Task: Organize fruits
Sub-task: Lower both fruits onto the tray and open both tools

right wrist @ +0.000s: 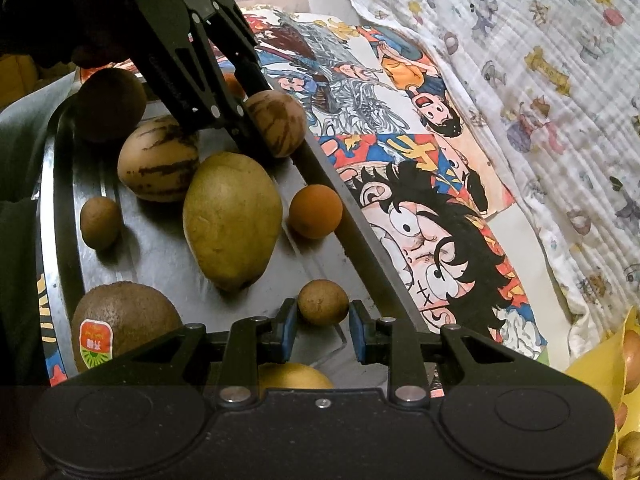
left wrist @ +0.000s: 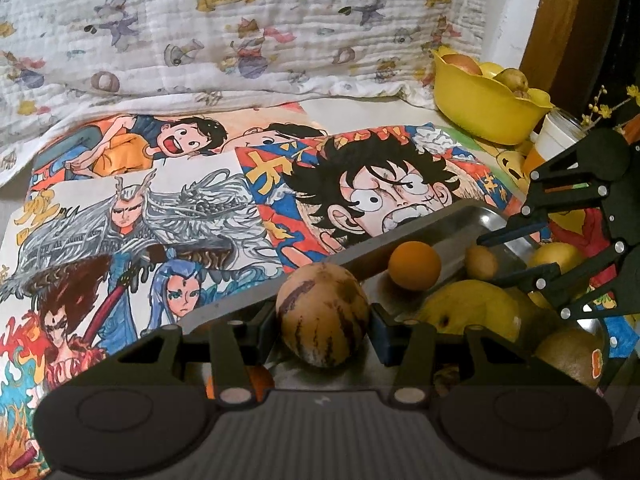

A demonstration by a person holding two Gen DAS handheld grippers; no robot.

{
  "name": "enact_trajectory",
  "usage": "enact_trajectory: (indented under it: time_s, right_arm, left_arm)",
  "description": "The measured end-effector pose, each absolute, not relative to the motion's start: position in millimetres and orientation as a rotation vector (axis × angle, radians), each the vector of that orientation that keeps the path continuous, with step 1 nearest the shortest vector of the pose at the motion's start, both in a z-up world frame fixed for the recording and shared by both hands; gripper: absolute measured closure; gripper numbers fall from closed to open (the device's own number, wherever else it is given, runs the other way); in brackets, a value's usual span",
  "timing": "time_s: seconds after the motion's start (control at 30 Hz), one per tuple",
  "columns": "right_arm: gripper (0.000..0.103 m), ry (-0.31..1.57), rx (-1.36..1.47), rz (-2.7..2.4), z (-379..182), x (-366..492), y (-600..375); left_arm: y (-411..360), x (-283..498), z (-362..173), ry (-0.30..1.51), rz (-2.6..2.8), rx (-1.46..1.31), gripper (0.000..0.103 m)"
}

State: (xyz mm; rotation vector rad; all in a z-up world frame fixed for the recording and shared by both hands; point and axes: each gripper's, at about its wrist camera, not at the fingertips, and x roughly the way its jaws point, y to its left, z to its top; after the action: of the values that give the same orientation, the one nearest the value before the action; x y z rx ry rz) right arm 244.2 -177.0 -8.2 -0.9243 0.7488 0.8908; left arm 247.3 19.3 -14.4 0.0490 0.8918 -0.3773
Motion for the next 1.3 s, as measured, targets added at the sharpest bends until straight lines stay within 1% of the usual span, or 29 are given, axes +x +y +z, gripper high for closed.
enact_trajectory:
  time_s: [0.53,0.73,0.83,0.9,1.0,1.13,1.3]
  right_arm:
    - [0.073,0.748,-0.904,0.888,-8,246,-178]
    - [0.07,0.748,-0.9,0.885,-8,245,-178]
    - [0.066,0.747,-0.897,0.881,-8,245,-179]
    - [0.061,0.747,-0.892,0.878,-7,245,-180]
    - [0.056,0.745,-0.884,0.875,-6,245,-181]
    - [0.052,0.742,-0.872,0.864,-5,245,-182]
    - [0.044,0.736,-0.852,0.846,-3,246,-185]
  left_arm:
    - [17,247,-15,0.897,-0.371,0.061,0.05]
    - [17,247,-14,0.894,-0.373,0.059,0.049]
    - [17,247,-13,0.89,-0.371,0.06,0.046]
    - [18,247,-12,0.886,-0.366,0.056,0.039]
    - [21,246,-9,0.878,-0.367,0.041,0.033]
    - [24,245,-5,0.862,-0.363,0.027,0.027]
    - [25,245,-1,0.848,-0.349,0.015,0.02]
